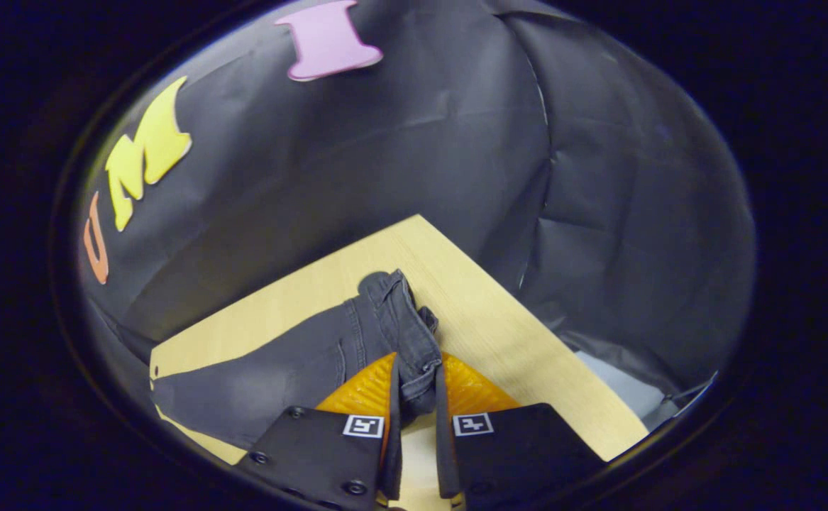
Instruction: Grasp the waist and the cuffs of the jeans and fold them to make the two legs overlap; first hold the waist and fold one-third of the jeans toward the cuffs, then hold the cuffs and fold the remaining one-third in the same direction to finish folding.
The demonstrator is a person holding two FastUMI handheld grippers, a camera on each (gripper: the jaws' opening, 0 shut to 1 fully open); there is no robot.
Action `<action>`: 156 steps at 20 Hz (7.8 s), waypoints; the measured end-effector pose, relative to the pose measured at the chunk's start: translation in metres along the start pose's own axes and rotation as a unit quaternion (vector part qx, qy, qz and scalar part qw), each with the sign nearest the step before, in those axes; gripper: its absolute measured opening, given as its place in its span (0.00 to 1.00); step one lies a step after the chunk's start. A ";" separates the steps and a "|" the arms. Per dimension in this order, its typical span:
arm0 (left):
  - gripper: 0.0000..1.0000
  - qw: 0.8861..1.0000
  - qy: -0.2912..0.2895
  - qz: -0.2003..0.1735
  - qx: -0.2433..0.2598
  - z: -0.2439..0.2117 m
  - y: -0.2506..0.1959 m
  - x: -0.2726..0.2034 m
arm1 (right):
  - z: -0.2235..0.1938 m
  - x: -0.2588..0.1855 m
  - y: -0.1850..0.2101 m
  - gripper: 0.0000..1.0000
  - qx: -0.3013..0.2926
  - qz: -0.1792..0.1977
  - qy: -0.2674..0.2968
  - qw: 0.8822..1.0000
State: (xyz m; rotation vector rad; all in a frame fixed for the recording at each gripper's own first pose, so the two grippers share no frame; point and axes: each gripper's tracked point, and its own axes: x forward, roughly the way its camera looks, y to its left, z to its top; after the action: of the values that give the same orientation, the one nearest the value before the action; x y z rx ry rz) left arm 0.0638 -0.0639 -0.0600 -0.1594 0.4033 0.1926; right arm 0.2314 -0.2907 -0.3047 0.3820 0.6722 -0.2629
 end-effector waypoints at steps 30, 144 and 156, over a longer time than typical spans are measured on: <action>0.99 0.996 0.004 0.033 -0.081 -0.028 0.173 -0.005 | 0.041 -0.167 0.114 0.01 -0.221 0.162 -0.074 0.959; 0.10 0.958 0.055 -0.211 -0.186 0.005 -0.122 0.123 | 0.256 -0.400 -0.339 0.96 -0.183 0.060 -0.106 0.976; 0.12 0.973 0.094 -0.211 0.031 -0.145 -0.227 0.134 | 0.252 -0.380 -0.428 0.96 -0.167 0.003 -0.060 0.984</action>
State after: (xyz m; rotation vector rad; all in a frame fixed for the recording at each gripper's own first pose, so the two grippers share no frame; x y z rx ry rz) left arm 0.1799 -0.2908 -0.2194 -0.1995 0.5523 -0.2560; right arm -0.0682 -0.7394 0.0121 0.0462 0.5831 -0.1614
